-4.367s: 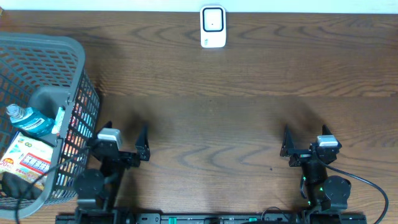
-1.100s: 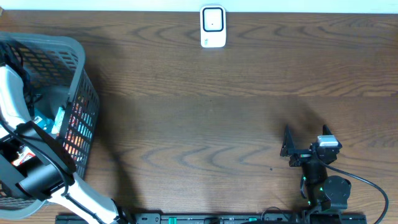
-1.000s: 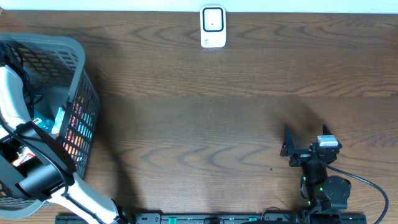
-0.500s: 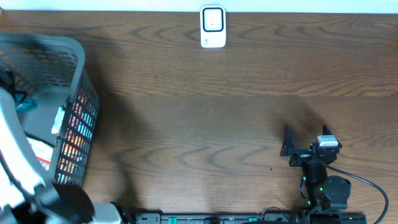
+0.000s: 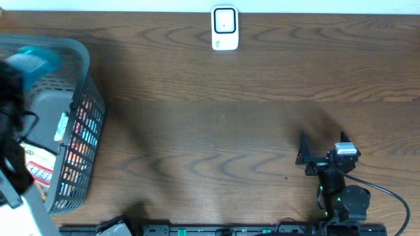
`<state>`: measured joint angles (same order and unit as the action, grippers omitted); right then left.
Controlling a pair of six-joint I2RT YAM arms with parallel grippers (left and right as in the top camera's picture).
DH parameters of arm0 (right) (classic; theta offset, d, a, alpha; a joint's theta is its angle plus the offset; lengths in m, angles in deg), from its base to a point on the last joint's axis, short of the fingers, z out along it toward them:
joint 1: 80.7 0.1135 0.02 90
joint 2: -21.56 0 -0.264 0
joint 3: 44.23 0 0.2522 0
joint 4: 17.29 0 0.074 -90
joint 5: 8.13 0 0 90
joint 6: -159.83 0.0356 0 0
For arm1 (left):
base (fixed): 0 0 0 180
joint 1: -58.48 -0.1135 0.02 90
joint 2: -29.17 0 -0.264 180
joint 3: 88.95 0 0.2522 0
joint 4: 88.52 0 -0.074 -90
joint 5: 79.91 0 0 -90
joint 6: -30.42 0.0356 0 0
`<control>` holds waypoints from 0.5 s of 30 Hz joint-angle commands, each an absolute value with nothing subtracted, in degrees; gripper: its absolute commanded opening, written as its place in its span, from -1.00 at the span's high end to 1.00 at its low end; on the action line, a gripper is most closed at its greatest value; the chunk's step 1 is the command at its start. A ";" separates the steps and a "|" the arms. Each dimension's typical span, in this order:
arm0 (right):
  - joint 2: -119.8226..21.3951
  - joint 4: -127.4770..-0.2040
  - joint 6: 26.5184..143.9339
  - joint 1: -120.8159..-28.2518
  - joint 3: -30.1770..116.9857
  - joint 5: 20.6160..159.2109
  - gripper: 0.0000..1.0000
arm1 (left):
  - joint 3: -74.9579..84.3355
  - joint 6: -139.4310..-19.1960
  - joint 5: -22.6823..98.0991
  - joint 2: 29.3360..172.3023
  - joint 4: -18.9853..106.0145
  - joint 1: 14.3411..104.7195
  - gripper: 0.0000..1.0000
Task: Scan the item barcode
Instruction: 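Lift bottle out and hold it under the white scanner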
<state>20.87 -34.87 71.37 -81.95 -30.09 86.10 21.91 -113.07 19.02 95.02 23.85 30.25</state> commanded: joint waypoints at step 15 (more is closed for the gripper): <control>21.18 -35.07 72.16 -81.50 -30.16 85.84 -0.98 | 21.91 -73.44 19.48 108.41 21.03 72.24 0.29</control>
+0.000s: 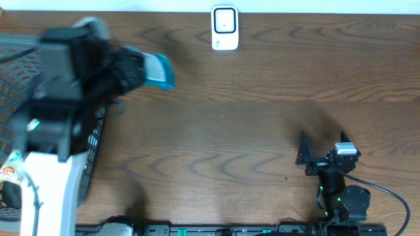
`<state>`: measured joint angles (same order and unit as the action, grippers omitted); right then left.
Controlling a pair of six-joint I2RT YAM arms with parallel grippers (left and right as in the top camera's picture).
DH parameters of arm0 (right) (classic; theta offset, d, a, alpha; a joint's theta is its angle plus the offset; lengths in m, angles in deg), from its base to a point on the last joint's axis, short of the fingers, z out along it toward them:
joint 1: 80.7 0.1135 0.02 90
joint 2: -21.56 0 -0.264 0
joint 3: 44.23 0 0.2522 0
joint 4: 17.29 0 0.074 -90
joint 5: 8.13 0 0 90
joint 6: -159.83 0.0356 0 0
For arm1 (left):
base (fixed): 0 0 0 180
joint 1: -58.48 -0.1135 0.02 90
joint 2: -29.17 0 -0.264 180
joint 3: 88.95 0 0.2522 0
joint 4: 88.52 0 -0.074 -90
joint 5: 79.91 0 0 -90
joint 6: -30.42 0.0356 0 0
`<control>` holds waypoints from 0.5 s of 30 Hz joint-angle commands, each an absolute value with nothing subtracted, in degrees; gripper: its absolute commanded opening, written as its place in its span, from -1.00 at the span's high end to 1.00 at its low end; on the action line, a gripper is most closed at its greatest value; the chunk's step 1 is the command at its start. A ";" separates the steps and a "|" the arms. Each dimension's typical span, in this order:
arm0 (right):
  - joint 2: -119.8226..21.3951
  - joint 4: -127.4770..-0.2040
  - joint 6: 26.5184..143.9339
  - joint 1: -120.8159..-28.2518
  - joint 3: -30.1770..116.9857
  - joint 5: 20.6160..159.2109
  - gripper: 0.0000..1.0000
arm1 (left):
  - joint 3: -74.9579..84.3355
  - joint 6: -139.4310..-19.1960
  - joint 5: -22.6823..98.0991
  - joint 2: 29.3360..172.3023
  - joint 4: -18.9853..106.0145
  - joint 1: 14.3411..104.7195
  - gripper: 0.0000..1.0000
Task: Scan the item barcode
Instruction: 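Lift bottle out and hold it under the white scanner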
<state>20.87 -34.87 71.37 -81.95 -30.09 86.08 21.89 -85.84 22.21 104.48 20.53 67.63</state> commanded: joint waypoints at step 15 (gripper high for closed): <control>21.18 -35.04 72.16 -81.50 -30.16 85.84 -0.98 | 21.56 -47.87 19.46 132.83 25.91 92.17 0.29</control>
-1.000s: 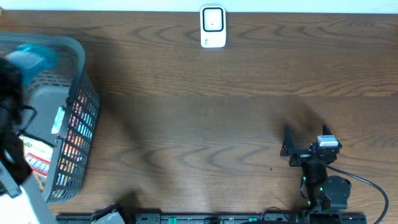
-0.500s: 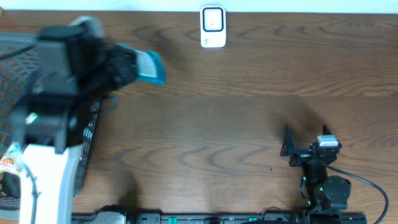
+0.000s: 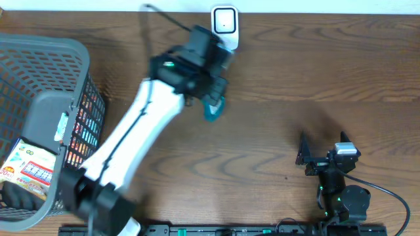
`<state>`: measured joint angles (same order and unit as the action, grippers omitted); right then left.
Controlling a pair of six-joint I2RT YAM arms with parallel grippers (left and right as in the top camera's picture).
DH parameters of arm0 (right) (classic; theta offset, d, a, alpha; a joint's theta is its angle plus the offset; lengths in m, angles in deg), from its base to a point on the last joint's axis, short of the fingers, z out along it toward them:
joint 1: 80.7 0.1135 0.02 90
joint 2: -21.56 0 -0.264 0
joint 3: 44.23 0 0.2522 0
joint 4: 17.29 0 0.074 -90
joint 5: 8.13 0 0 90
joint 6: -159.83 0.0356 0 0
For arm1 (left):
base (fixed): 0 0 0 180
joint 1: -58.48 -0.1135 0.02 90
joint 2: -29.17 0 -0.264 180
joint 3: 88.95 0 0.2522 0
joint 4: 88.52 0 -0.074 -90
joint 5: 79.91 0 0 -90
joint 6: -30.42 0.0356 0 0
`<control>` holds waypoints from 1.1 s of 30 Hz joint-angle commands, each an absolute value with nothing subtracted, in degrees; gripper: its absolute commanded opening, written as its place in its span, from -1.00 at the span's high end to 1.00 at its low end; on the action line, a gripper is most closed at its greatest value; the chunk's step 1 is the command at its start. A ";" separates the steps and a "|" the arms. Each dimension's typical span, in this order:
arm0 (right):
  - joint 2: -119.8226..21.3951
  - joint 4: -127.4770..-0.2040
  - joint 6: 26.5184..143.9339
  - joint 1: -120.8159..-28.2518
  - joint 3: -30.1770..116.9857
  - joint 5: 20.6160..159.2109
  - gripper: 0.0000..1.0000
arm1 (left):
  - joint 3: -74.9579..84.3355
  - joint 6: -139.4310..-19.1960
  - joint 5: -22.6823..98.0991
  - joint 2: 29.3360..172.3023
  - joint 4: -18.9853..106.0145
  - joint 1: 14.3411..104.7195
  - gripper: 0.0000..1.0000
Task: Scan the item barcode
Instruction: 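Lift bottle out and hold it under the white scanner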
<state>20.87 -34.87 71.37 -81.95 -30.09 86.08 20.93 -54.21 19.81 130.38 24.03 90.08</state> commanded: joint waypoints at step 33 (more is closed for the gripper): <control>21.18 -35.04 72.16 -81.50 -30.16 85.84 -0.99 | 18.35 -43.46 28.05 141.16 38.26 95.80 0.25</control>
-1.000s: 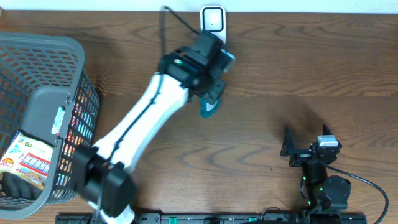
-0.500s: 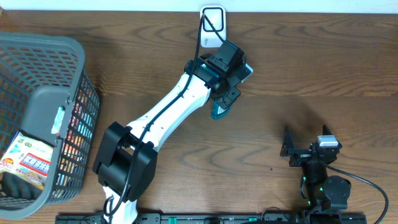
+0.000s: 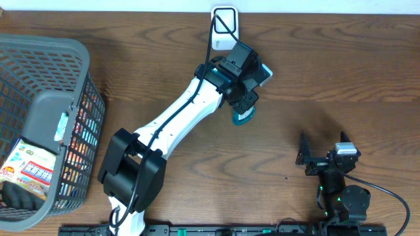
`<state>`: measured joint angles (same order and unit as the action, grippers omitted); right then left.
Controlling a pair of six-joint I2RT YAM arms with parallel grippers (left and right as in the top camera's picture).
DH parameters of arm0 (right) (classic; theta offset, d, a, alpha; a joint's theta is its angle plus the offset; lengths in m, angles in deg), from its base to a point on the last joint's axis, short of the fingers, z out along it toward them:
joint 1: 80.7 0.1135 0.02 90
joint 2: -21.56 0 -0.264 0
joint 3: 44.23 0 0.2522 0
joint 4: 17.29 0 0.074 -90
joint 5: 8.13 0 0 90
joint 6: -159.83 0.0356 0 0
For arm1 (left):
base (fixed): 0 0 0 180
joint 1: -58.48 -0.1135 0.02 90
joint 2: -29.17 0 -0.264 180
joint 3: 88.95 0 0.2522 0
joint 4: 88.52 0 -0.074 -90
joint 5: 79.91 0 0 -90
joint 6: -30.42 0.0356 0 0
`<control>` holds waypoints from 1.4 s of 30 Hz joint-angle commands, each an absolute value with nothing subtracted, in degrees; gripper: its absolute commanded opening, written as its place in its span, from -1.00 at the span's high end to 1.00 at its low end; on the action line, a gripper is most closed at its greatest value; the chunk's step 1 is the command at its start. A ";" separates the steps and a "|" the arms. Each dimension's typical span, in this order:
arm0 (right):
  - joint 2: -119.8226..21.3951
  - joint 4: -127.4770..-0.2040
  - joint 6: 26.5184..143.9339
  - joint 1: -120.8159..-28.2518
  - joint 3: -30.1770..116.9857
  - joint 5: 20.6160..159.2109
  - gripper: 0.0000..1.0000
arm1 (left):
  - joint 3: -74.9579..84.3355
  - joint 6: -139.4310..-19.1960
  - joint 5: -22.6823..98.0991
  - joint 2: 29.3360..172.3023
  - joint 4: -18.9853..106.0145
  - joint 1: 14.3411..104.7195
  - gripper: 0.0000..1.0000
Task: Scan the item barcode
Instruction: 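Lift bottle out and hold it under the white scanner, then set bottle down on table center and open left gripper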
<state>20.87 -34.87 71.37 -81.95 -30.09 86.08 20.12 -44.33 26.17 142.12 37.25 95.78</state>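
The white barcode scanner point(image 3: 224, 27) stands at the far edge of the table, partly crossed by my left arm's cable. My left gripper point(image 3: 248, 92) is just in front and to the right of it, shut on a teal item point(image 3: 243, 118). The item's teal end sticks out toward the front, and a pale end point(image 3: 264, 73) shows on the far side. The gripper hides the item's middle, and no barcode is visible. My right gripper point(image 3: 301, 152) rests near the front right, away from the item, its jaws unclear from above.
A grey wire basket point(image 3: 72, 59) fills the left side of the table and holds a printed box point(image 3: 26, 169) and other packages. My left arm point(image 3: 170, 124) stretches diagonally across the table's middle. The brown table point(image 3: 341, 72) runs on to the right.
My left gripper has moved with the teal item from just in front of the scanner, on its left, to the scanner's right and slightly nearer the front. The right arm has not moved.
My left gripper held the teal item over the basket at the far left. Then the item was clear of the basket's right rim. Then it was close in front of the scanner, and now sits just right of it.
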 commanded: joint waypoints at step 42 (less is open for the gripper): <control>21.18 -35.04 72.16 -81.50 -30.16 85.84 -0.98 | 18.04 -96.81 -16.08 98.97 28.27 47.32 -0.99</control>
